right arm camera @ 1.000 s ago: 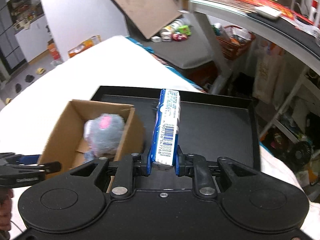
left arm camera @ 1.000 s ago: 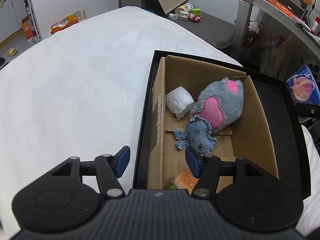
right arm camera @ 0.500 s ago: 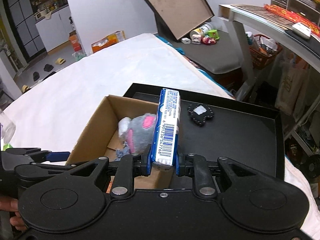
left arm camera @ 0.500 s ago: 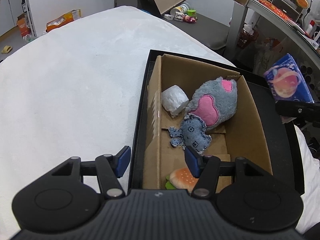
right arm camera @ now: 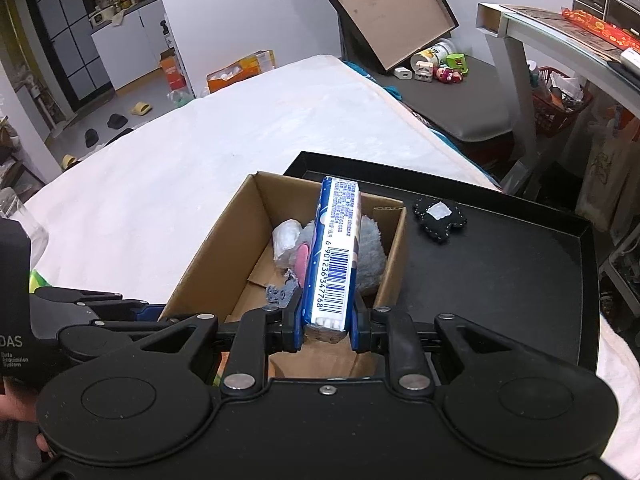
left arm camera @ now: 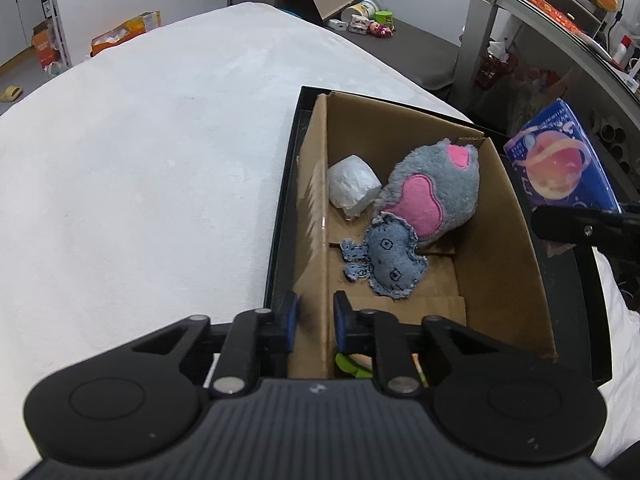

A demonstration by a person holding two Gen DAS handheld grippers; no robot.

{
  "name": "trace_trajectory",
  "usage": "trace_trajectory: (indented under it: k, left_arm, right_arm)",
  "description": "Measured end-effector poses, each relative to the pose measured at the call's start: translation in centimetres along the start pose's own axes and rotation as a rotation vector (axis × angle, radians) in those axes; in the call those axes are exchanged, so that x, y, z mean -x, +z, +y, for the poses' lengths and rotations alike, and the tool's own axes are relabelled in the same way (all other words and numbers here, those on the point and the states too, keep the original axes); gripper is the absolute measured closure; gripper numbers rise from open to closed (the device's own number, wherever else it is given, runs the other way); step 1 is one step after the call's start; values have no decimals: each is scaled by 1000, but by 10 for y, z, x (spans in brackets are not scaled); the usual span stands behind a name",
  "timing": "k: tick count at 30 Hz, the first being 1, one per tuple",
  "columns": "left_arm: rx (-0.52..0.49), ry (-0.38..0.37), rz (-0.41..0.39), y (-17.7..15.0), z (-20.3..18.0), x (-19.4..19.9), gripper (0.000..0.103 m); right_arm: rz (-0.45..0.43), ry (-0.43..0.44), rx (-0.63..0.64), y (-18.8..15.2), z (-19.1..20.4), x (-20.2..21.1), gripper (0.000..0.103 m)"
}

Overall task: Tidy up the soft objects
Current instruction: 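Carry the tissue pack into the box and open the right tool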

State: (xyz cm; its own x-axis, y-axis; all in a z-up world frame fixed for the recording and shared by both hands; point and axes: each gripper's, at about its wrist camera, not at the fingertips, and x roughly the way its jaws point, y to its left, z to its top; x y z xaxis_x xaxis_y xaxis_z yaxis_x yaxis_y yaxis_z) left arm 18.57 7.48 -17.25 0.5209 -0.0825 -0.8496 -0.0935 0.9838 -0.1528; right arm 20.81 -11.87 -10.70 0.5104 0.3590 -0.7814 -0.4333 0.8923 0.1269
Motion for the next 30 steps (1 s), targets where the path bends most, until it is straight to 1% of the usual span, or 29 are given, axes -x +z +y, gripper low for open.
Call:
trace_trajectory:
  k: [6,8,10,12,19,23,27,30]
  left_arm:
    - [-3,4,-4,-1,1,1,89]
    - [-6,8,-7,-1,0,2,90]
    - [-6,4,-8,0,0,3,90]
    - [-9,6,-11,0,-1,3,90]
    - [-9,8,-11,2,-3,5,89]
    - [-12,13,-21,3,-4,8,86]
    - [-10,15,-21,4,-5,8,85]
    - [-15,25,-23,6,-8,8,80]
  right_arm:
    - [13,19,2,-3,3,-3,81]
    - [24,21,0,-4,2,-5,79]
    - [29,14,-2,-6,1,-6,72]
    - [26,12,-9,-8,0,-4,69]
    - [13,1,-38,-9,-10,-1,66]
    - [4,-12,-62,-12,-18,0,64]
    - [-5,-28,-85,-15,-27,0,61]
    - [-17,-45,-109,-17,-37,0,59]
